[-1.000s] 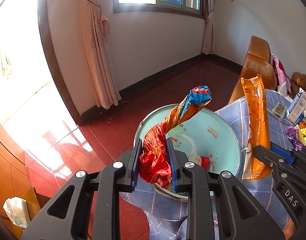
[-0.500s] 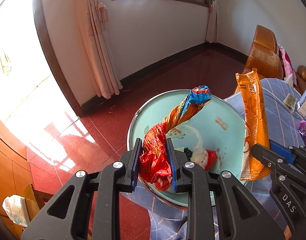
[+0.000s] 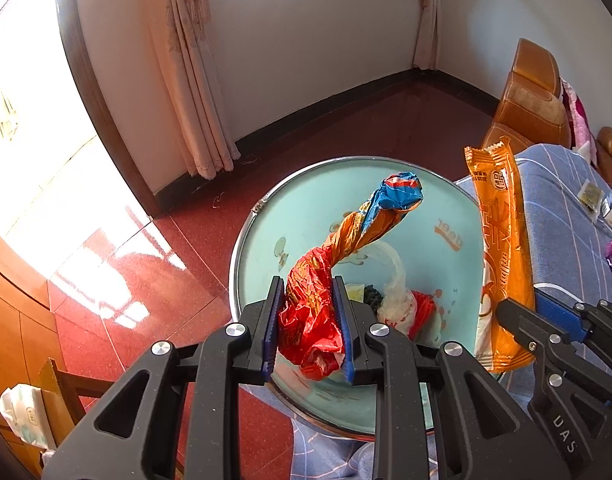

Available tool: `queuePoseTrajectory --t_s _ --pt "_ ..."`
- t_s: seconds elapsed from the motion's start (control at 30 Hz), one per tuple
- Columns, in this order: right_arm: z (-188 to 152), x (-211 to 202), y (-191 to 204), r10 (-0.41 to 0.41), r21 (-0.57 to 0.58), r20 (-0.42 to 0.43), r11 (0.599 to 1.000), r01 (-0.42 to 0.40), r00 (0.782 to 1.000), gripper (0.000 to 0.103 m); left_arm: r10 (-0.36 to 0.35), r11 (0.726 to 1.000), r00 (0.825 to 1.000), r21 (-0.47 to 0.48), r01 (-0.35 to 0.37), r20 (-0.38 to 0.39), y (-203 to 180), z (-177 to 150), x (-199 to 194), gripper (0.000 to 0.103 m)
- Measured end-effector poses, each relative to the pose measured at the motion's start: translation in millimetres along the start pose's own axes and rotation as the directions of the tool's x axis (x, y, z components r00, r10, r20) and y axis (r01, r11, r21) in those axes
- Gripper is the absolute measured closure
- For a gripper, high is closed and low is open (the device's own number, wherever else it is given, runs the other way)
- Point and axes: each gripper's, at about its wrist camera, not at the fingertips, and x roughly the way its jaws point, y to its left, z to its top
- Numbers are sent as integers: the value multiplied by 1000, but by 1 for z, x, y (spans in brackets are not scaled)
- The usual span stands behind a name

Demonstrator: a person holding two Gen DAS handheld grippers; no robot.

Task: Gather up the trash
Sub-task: 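Open the right gripper to drop the orange wrapper into the basin, then open the left gripper to drop the candy wrapper into the basin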

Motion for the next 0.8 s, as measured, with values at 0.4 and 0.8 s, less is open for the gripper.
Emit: queuePoseTrajectory --t_s 0.4,0.8 --pt "3 20 0 19 -16 -47 1000 -20 999 80 15 1000 1000 -6 -15 -19 3 -4 5 78" --pt "1 -16 -23 -18 67 42 998 15 999 77 11 1000 1000 5 -11 -15 -2 -7 3 77"
